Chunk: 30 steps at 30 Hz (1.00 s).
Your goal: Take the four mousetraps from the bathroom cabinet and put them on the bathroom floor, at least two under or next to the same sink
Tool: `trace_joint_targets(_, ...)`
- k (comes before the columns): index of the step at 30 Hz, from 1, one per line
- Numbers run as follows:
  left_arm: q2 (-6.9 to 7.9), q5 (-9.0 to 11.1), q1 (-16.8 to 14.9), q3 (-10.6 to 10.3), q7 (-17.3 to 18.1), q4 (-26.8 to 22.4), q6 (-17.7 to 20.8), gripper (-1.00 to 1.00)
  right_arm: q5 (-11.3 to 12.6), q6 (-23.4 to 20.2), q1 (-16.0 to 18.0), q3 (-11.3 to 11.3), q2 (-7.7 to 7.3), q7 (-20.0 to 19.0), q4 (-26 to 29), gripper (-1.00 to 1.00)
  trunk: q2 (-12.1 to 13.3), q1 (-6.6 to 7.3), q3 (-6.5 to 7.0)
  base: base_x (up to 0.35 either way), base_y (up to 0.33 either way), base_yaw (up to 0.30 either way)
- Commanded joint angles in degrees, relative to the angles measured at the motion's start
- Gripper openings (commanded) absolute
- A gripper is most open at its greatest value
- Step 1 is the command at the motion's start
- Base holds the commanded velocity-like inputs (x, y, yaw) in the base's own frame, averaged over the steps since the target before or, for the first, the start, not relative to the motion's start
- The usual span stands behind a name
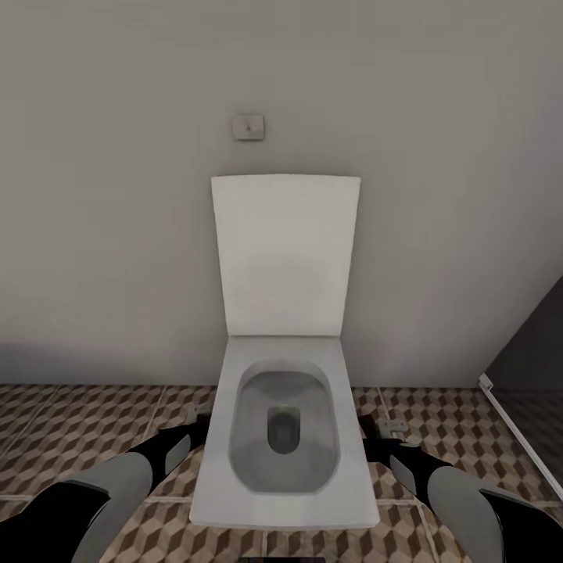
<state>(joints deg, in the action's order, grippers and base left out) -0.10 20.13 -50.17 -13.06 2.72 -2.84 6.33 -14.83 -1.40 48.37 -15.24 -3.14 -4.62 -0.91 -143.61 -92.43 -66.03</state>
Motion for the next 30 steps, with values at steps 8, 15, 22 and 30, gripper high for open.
trace_joint_targets(8,0.02,0.43,-0.02,-0.47,0.09,-0.06,0.26,-1.00,-0.41,-0.16,0.06,-0.53,-0.03,-0.06,-0.07,-1.00,-0.02,0.01,-0.06,0.000,0.000,0.000)
trace_joint_targets(15,0.02,0.43,-0.02,-0.47,0.09,-0.06,0.26,-1.00,-0.38,-0.14,0.06,-0.57,-0.03,-0.04,-0.06,-1.00,-0.02,0.01,-0.06,0.000,0.000,0.000)
trace_joint_targets(22,0.02,0.43,-0.02,-0.47,0.09,-0.06,0.26,-1.00,-0.37,-0.15,0.06,-0.58,-0.03,-0.01,-0.05,-1.00,-0.02,0.01,-0.06,0.000,0.000,0.000)
trace_joint_targets(30,0.02,0.43,-0.02,-0.49,0.09,-0.06,0.26,-1.00,-0.37,-0.18,0.06,-0.58,-0.03,0.00,-0.05,-1.00,-0.02,0.01,-0.06,0.000,0.000,0.000)
